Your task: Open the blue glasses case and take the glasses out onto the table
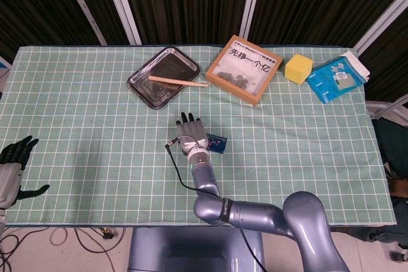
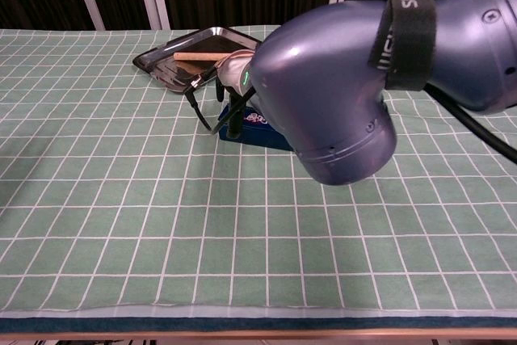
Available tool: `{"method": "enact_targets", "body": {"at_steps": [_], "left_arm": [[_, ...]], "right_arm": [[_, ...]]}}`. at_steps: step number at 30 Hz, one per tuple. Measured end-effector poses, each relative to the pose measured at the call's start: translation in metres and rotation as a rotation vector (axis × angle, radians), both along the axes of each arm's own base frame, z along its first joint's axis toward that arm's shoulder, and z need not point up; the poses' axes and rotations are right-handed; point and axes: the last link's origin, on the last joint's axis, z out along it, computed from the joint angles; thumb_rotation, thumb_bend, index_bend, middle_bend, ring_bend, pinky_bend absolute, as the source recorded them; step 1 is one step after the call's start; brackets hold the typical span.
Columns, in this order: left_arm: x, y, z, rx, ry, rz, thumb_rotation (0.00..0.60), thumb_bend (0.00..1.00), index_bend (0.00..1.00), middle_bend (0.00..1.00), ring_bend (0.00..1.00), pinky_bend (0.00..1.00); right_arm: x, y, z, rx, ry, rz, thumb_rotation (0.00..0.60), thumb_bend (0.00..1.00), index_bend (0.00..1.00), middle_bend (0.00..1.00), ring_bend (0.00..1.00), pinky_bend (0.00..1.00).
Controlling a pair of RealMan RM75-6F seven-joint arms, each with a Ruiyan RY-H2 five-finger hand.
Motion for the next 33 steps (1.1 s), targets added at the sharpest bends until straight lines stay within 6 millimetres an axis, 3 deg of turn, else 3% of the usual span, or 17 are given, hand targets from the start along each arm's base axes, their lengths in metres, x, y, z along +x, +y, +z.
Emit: {"method": "enact_targets", "body": {"at_steps": [11,33], "left_arm": [[0.0003,-0.0004,0.0003,-0.001,-0.004,-0.001,0.6,0.04,0.0,0.0,0.0,0.0],[0.001,-0.0013,0.001,-0.005,-0.012,0.004,0.6,0.04,0.0,0.0,0.0,0.0]], "right_arm": [[-0.0024,-0.0033,0.0024,-0.031,0.021,-0.029,0.6,0.37,0.25,0.0,0.0,0.22],[-0.006,-0.0025,-0.0013,-0.017,0.008,-0.067,0.6,0.49,0.25,0.0,0.0,0.22]]}}
